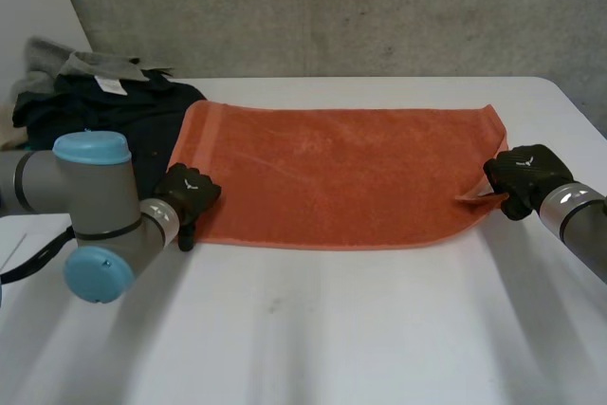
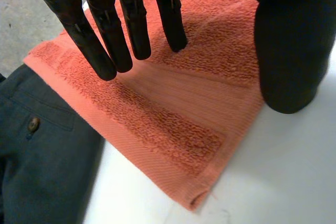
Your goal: Fold the laundry.
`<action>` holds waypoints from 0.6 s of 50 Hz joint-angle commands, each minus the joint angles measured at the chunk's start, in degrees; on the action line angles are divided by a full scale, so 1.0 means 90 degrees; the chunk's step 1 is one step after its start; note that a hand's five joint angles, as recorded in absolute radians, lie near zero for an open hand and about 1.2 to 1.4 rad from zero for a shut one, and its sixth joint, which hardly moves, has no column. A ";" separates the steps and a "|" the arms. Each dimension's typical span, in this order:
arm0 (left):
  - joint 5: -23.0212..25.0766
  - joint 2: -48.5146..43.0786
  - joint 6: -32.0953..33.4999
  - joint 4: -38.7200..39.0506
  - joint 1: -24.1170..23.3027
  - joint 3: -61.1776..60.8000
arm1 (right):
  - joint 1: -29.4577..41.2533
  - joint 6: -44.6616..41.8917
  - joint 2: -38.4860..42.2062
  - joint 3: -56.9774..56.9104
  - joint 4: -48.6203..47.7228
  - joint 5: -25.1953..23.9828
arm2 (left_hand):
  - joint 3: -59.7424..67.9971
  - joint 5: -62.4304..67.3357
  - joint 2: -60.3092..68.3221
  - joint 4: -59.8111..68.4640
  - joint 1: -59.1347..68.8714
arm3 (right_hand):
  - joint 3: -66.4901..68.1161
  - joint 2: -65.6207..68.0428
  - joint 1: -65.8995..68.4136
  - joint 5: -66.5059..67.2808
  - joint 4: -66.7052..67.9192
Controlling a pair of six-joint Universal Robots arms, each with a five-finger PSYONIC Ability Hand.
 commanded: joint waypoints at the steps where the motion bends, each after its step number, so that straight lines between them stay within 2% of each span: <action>1: -0.0012 -0.0136 0.0006 0.0018 0.0018 0.0329 | 0.0032 0.0001 0.0001 0.0041 0.0000 -0.0008 | 0.0676 0.0726 0.0677 0.0628 0.0624 | 0.1316 0.1409 0.1737 0.1410 0.1262; 7: -0.0012 -0.0293 -0.0003 0.0018 0.0028 0.0739 | 0.0052 -0.0009 0.0001 0.0070 -0.0019 -0.0008 | 0.1086 0.1137 0.1087 0.1039 0.1034 | 0.1316 0.1409 0.1737 0.1410 0.1262; 15: 0.0008 -0.0351 -0.0023 0.0018 0.0009 0.1003 | 0.0023 -0.0019 -0.0008 0.0080 -0.0019 -0.0008 | 0.2319 0.2369 0.2320 0.2271 0.2267 | 0.1316 0.1409 0.1737 0.1410 0.1262; 18: 0.0047 -0.0390 -0.0003 0.0018 -0.0001 0.1052 | 0.0003 -0.0009 -0.0028 0.0080 -0.0019 -0.0008 | 0.3215 0.3265 0.3216 0.3167 0.3163 | 0.1316 0.1409 0.1737 0.1410 0.1262; 19: 0.0066 -0.0400 -0.0003 0.0018 -0.0001 0.1062 | 0.0003 -0.0009 -0.0028 0.0080 -0.0019 -0.0008 | 0.3755 0.3805 0.3755 0.3707 0.3702 | 0.1316 0.1409 0.1737 0.1410 0.1262; 20: 0.0096 -0.0420 -0.0003 -0.0021 -0.0001 0.1082 | -0.0007 -0.0009 -0.0028 0.0070 -0.0019 -0.0008 | 0.5055 0.5106 0.5056 0.5008 0.5003 | 0.1316 0.1409 0.1737 0.1410 0.1262; 21: 0.0115 -0.0410 -0.0003 -0.0031 -0.0011 0.1072 | -0.0007 -0.0009 -0.0038 0.0070 -0.0019 -0.0017 | 0.5510 0.5561 0.5511 0.5463 0.5458 | 0.1316 0.1409 0.1737 0.1410 0.1262; 26: 0.0106 -0.0245 -0.0042 -0.0293 -0.0050 0.0945 | -0.0026 -0.0009 -0.0057 0.0051 0.0059 -0.0018 | 0.5515 0.5565 0.5516 0.5467 0.5463 | 0.1316 0.1409 0.1737 0.1410 0.1262; 30: 0.0057 0.0262 -0.0227 -0.0733 -0.0040 0.0614 | -0.0055 -0.0232 -0.0233 0.0051 0.0486 -0.0125 | 0.5515 0.5565 0.5516 0.5467 0.5463 | 0.1316 0.1409 0.1737 0.1410 0.1262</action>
